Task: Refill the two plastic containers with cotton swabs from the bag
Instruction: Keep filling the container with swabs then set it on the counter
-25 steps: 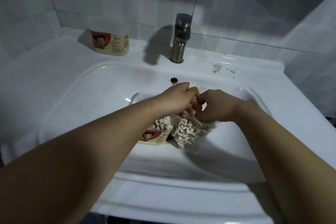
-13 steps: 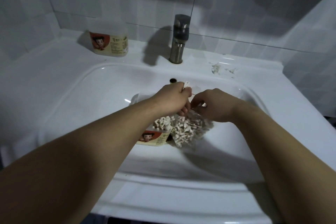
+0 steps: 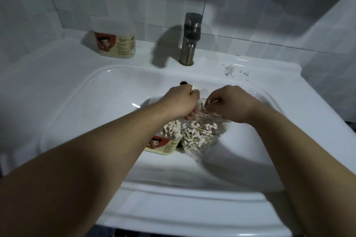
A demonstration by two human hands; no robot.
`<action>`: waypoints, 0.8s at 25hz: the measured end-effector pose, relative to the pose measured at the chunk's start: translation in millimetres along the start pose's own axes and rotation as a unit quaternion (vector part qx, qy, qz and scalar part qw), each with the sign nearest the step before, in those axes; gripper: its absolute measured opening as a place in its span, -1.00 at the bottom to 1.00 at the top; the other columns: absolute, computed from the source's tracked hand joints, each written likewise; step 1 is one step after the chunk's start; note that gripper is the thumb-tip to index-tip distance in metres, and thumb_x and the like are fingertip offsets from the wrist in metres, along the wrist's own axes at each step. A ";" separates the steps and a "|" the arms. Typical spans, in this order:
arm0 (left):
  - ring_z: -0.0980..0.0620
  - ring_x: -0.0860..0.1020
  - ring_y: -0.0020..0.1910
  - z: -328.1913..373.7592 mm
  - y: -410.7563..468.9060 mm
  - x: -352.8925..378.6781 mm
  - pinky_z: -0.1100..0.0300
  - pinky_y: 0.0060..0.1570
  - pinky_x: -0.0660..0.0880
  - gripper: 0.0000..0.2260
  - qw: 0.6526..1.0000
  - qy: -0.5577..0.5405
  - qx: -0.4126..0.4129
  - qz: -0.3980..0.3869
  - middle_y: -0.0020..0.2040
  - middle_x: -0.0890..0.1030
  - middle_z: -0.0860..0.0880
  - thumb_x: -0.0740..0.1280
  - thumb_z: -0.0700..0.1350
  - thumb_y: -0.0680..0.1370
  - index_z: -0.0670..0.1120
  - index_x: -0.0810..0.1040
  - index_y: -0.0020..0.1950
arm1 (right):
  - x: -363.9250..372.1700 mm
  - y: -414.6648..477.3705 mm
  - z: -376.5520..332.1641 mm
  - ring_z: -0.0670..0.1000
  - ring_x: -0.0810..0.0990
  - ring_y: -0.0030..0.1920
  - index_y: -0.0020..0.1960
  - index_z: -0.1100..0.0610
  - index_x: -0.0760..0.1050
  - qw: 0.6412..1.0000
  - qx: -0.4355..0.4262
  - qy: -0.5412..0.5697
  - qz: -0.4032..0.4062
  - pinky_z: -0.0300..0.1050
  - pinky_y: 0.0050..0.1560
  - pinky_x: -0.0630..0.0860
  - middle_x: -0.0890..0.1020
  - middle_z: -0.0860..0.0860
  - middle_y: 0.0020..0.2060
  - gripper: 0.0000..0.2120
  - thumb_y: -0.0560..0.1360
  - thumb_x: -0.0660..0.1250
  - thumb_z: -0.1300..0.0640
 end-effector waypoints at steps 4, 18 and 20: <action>-0.04 0.67 -0.27 -3.3 0.9 0.2 0.02 -0.12 0.67 -0.76 1.000 0.013 -0.011 -0.005 -0.13 0.71 -0.14 0.11 -0.05 0.72 -0.11 0.50 -0.01 | -12.4 -2.6 3.2 -0.12 0.67 -0.38 -0.13 -0.06 0.63 0.996 0.019 0.068 0.052 -0.19 -0.21 0.61 0.69 -0.13 -0.30 -0.89 0.55 0.41 0.11; -0.18 0.70 -0.08 -5.0 -1.0 7.0 -0.08 -0.03 0.68 -0.78 0.999 -0.011 -0.030 -0.029 -0.11 0.70 -0.14 0.13 -0.07 0.71 -0.17 0.50 0.11 | 19.2 -2.1 -4.0 -0.12 0.62 -0.09 -0.03 -0.11 0.65 0.997 0.029 0.019 -0.068 -0.26 -0.10 0.48 0.65 -0.20 -0.18 -0.92 0.49 0.43 -0.06; -0.19 0.71 -0.10 -5.3 -0.8 7.7 -0.09 -0.03 0.68 -0.79 0.999 -0.016 -0.028 -0.031 -0.12 0.70 -0.14 0.14 -0.08 0.71 -0.15 0.51 0.06 | 23.9 -1.8 -5.8 -0.14 0.58 -0.18 -0.13 -0.10 0.60 0.996 0.034 0.009 -0.080 -0.28 -0.21 0.41 0.62 -0.18 -0.24 -0.91 0.49 0.42 -0.09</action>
Point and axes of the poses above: each hand's wrist, its own y-axis towards the middle knuckle, its own x-axis out of the palm, z = x × y, the point moved 6 cm from there along y, towards the middle knuckle
